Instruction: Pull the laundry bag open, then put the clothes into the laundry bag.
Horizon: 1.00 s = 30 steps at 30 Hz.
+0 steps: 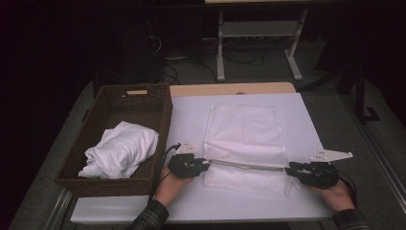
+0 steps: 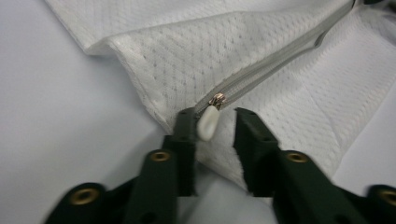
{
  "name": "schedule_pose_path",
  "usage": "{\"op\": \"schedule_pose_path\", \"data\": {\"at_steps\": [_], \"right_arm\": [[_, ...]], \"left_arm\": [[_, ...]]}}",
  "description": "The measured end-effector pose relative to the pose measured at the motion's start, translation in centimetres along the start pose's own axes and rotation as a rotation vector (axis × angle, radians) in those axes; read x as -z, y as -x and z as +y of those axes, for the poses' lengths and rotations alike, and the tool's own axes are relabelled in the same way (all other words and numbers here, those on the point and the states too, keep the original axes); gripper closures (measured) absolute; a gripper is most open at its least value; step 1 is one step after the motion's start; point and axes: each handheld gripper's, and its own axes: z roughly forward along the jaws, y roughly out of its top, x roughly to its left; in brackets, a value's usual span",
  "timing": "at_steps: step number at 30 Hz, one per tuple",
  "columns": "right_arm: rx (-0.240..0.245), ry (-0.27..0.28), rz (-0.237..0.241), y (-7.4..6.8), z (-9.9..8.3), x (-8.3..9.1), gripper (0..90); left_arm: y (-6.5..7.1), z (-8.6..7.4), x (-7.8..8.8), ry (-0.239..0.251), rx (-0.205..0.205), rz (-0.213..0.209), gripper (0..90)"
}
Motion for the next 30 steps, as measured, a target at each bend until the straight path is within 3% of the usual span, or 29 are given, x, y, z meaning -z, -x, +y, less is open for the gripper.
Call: {"op": "schedule_pose_path", "data": {"at_steps": [2,6,9,10,17,28,30], "right_arm": [[-0.008,0.012,0.002,-0.1,0.0,0.1,49.2],[-0.019,0.013,0.001,-0.1,0.0,-0.1,33.6],[-0.027,0.010,-0.009,-0.1,0.0,-0.2,30.8],[-0.029,0.002,-0.021,-0.1,0.0,-0.3,21.5],[-0.022,0.006,-0.032,-0.3,0.0,-0.3,18.7],[-0.029,0.007,-0.036,-0.3,0.1,-0.4,14.5],[-0.032,0.008,-0.044,-0.3,-0.1,-0.3,14.2]], "left_arm": [[0.0,0.1,-0.1,0.000,0.009,-0.010,54.2],[0.0,0.2,-0.2,0.010,0.008,-0.005,37.2],[0.0,0.2,-0.2,0.015,0.009,-0.002,30.4],[-0.1,0.3,-0.2,0.020,0.009,0.001,25.7],[0.0,0.3,-0.1,0.025,0.010,0.011,20.4],[0.6,0.7,0.3,0.028,-0.003,-0.014,17.6],[0.8,1.2,0.7,0.037,0.003,-0.038,17.1]]}}
